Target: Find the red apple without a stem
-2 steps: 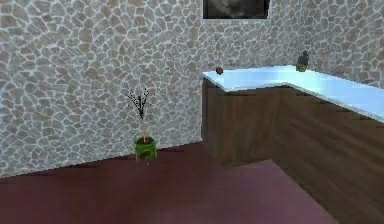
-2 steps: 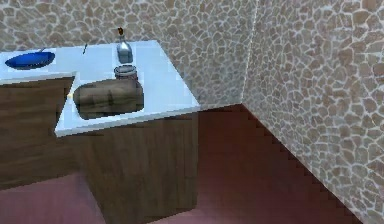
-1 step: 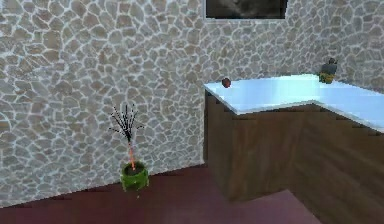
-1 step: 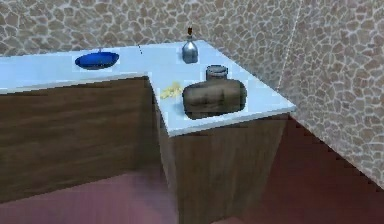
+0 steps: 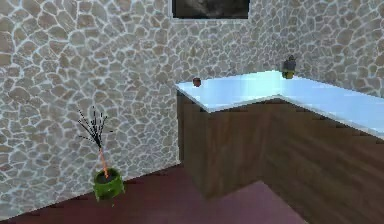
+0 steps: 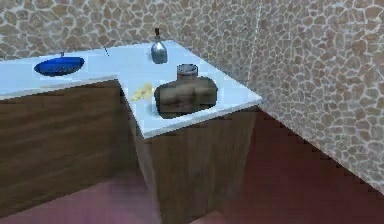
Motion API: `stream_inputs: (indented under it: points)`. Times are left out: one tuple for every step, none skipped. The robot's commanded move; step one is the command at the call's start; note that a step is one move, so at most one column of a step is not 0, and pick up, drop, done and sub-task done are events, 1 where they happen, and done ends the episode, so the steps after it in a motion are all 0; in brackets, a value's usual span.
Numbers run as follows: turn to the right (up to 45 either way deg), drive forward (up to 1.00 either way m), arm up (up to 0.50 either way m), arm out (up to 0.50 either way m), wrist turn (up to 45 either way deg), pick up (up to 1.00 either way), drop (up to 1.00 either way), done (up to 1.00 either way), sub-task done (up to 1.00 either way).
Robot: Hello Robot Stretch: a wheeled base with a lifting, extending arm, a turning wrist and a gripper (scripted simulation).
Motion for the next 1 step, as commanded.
stream_inputs:
  points:
    - [0.0,0.70,0.00,0.00,0.0,0.00,0.00,0.00,0.00]
